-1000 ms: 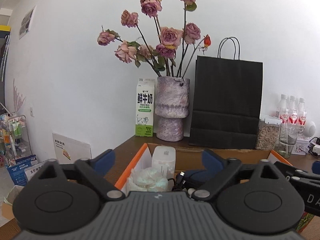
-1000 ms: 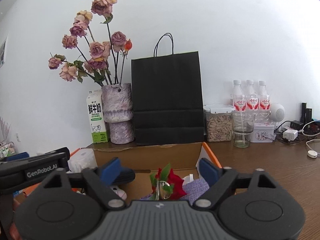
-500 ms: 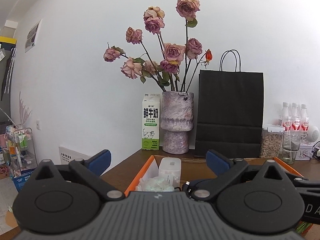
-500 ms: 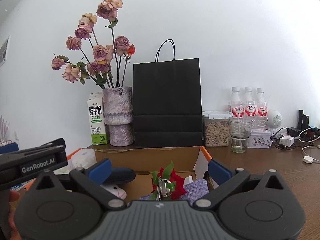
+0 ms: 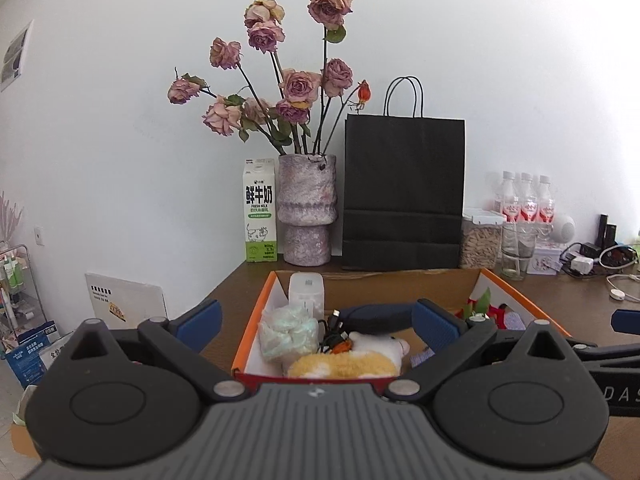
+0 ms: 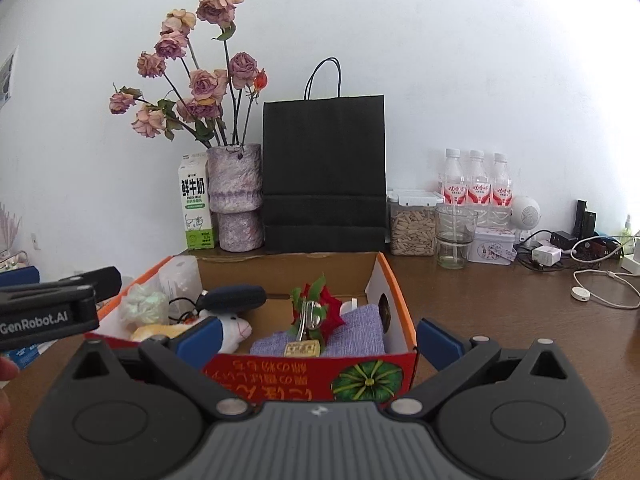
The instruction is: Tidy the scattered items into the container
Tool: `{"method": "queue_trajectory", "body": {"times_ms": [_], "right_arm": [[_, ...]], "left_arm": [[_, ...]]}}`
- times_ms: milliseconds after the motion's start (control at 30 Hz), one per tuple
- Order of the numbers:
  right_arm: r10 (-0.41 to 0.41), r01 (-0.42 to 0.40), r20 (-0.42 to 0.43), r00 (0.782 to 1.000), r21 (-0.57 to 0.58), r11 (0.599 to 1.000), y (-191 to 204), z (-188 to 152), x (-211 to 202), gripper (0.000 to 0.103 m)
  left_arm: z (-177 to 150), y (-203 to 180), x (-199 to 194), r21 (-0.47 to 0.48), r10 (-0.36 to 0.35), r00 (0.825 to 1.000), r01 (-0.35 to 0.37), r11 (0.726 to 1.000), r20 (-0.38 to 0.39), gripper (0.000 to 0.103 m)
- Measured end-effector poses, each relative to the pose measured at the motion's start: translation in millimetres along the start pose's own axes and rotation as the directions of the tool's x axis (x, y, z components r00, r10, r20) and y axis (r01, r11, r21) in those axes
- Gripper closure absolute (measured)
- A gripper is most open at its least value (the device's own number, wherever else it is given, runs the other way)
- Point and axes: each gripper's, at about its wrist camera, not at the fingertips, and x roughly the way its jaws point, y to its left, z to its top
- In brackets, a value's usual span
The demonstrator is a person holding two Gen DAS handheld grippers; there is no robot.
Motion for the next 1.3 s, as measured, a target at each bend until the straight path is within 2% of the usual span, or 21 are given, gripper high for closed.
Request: {"method": "queue_trajectory", "body": {"times_ms": [200, 400, 467, 667, 900, 1300], "right_arm": [[0.052, -0.051, -0.069, 0.996, 0.011, 0.999, -5, -14, -38, 0.000], [0.066, -0.062, -0.097, 0.993, 0.044, 0.997, -1, -33, -74, 0.000], [0.075, -0.070, -0.117, 0.990, 0.047, 0.996, 3, -41, -84, 0.000], [0.083, -0.084, -0.158, 0.984, 0.003, 0.997, 22, -61, -114, 0.000], [0.064, -0.065, -0.166, 0.984, 0.000, 0.998, 25, -64, -127, 0.000], [0.065, -0.063, -0.184, 0.981, 0.017, 0.998, 20, -65, -119, 0.000]], "left_arm": [[-11, 5, -28, 0.009, -0.040, 0.996, 0.041, 0.999, -0.086, 0.000], [-32, 14, -55, -0.022, -0.073, 0.979, 0.070, 0.997, -0.189, 0.000], [-41, 17, -66, -0.010, -0.060, 0.976, 0.059, 0.998, -0.211, 0.000], [-66, 29, -98, -0.054, -0.032, 0.951, 0.017, 0.998, -0.307, 0.000], [-63, 33, -120, -0.040, 0.001, 0.964, -0.012, 0.999, -0.264, 0.000], [-65, 25, -114, -0.011, -0.003, 0.959, 0.000, 1.000, -0.283, 0.000]]}}
